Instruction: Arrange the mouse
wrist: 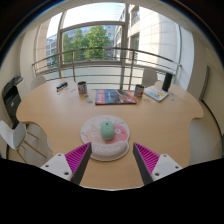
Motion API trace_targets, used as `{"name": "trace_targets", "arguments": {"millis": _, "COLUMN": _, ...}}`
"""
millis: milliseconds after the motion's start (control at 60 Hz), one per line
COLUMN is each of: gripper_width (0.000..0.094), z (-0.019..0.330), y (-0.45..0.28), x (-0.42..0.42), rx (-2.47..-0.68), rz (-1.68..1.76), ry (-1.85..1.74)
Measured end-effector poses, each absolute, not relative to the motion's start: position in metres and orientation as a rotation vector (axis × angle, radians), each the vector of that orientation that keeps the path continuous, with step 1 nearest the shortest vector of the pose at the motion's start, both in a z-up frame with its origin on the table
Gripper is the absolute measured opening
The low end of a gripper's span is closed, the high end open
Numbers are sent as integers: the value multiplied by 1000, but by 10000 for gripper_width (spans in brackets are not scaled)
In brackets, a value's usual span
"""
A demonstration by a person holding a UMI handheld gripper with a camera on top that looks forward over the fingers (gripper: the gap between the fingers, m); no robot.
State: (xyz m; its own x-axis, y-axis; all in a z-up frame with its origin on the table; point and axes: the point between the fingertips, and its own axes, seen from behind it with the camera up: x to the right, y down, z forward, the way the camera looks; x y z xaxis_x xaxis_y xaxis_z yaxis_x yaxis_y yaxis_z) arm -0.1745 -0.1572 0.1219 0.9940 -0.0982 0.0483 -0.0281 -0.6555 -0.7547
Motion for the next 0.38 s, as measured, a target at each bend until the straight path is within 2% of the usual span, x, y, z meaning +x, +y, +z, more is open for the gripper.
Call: {"name": "trace_targets", "arguments": {"millis": 383, "gripper_width": 848, "z": 122, "y": -191, "x": -180, "rx": -2310, "rz": -119, "ry": 25}}
